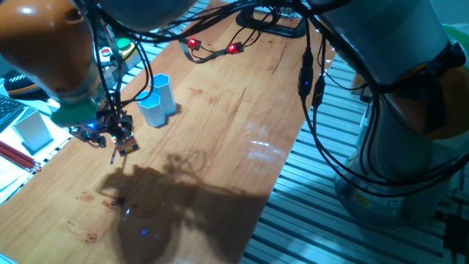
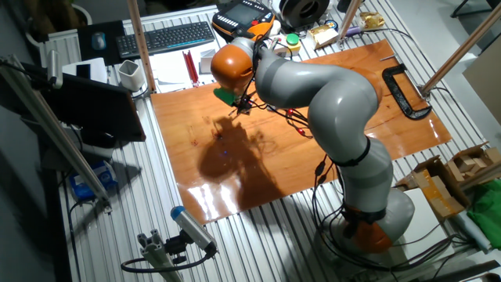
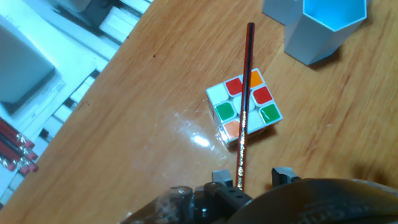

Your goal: Put the pen into the pen holder

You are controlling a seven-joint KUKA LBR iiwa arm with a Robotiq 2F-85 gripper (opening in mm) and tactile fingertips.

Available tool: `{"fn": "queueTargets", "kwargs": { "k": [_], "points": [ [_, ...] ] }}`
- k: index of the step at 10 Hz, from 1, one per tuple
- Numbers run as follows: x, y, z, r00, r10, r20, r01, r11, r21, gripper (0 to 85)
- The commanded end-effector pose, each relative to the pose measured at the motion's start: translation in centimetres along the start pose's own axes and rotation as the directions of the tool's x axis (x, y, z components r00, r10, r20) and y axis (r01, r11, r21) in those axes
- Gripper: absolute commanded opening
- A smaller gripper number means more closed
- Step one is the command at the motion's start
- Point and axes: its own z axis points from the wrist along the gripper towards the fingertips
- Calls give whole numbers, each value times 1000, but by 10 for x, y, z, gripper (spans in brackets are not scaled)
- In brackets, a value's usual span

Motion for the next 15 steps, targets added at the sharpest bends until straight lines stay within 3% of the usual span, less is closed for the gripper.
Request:
{"fn": "queueTargets", "kwargs": {
  "k": [1,7,15],
  "points": [
    [0,0,2,1000,3,4,-3,1000,1,410],
    [2,1,16,998,-4,59,5,1000,-2,407],
    [1,0,30,995,-17,96,17,1000,2,390]
  ]
}}
